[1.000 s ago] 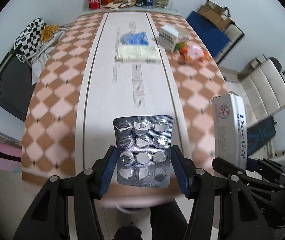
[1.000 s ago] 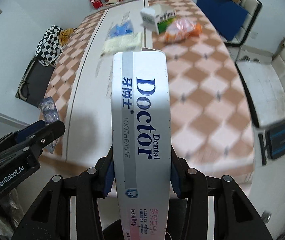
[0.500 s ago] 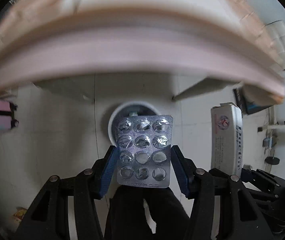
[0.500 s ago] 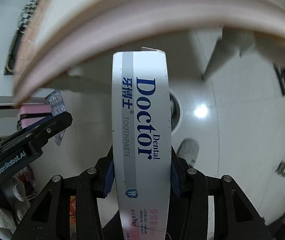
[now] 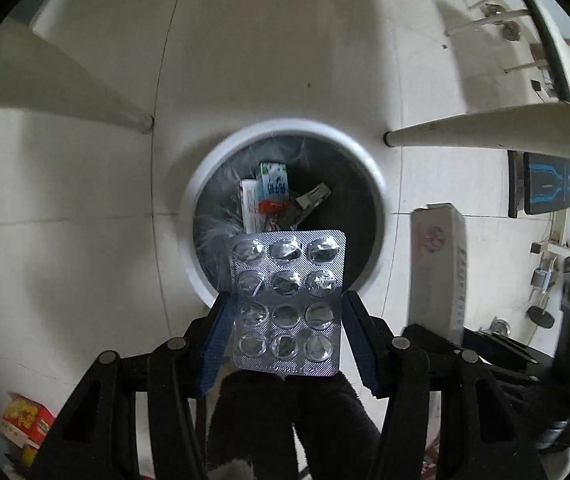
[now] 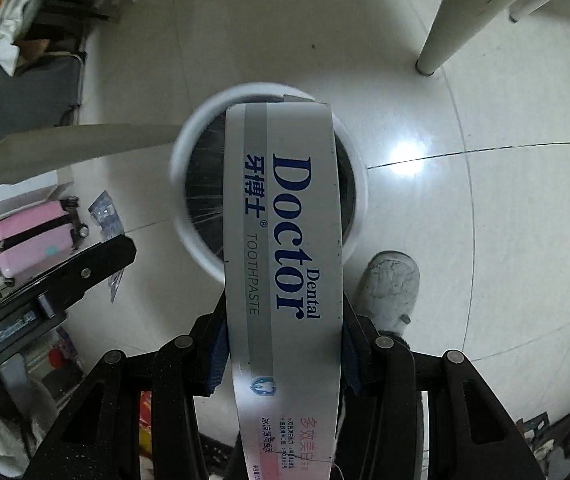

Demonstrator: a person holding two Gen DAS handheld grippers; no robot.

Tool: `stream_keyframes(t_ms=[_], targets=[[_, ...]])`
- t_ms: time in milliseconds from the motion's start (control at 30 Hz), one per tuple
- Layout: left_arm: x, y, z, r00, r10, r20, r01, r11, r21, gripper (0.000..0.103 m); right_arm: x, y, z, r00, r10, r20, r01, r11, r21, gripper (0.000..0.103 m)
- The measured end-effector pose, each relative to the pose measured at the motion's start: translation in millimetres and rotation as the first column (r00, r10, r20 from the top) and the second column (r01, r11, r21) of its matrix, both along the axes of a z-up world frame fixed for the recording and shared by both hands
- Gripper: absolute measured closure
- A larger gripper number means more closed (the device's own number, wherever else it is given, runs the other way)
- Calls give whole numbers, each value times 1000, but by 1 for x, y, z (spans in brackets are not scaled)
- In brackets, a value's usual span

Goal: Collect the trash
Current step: 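Carry the toothpaste box and blister pack with both tools over the trash bin, then open both tools to drop the toothpaste box and blister pack into the bin, then move both tools back up to the table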

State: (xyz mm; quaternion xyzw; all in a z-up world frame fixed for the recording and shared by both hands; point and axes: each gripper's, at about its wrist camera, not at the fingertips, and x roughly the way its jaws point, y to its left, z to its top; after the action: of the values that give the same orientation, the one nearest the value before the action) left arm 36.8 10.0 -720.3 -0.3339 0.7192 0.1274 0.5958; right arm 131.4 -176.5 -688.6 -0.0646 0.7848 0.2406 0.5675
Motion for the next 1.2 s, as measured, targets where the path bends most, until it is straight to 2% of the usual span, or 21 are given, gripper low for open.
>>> stream_keyframes(t_ms=[67, 100, 267, 300, 333, 400, 467, 567, 633, 867, 1200], targets=[[-7, 1, -10, 1000, 9, -16, -9, 1000, -8, 50, 4, 8, -24, 999, 2, -32, -2, 1000, -13, 55], [-8, 2, -14, 1000, 20, -17, -21, 1000, -18, 45, 5, 11, -31, 999, 6, -40, -7, 1000, -13, 55], [-22, 9, -8, 998, 55, -17, -56, 998, -21, 13, 15, 27, -54, 996, 6, -84, -7, 1000, -20, 53], [-26, 10, -3, 998, 49, -27, -49, 999, 3, 5, 16, 29, -53, 997, 2, -77, -4, 1000, -29, 43], [-29, 12, 1, 999, 45, -29, -45, 999, 27, 4, 17, 29, -50, 998, 0, -70, -3, 1000, -31, 28], [-35, 14, 13, 999, 33, -36, -30, 996, 79, 4, 17, 29, -43, 999, -1, -45, 0, 1000, -19, 11], [-42, 16, 24, 999, 26, -22, -23, 991, 130, 4, 16, 31, -35, 1000, 15, 2, -15, 1000, -22, 8], [-52, 13, 46, 1000, 22, -9, -19, 976, 219, 4, 16, 31, -16, 997, 40, 72, -36, 998, -49, 3], [-57, 9, 58, 1000, 15, -6, -13, 969, 247, 4, 12, 30, 2, 990, 52, 127, -45, 997, -63, 2], [-68, -8, 112, 1000, 6, 0, -6, 957, 290, 4, 0, 21, 71, 967, 90, 239, -68, 993, -96, 2], [-82, -21, 208, 999, 14, 47, -28, 951, 309, 4, -31, 6, 188, 951, 110, 289, -85, 992, -98, 2]])
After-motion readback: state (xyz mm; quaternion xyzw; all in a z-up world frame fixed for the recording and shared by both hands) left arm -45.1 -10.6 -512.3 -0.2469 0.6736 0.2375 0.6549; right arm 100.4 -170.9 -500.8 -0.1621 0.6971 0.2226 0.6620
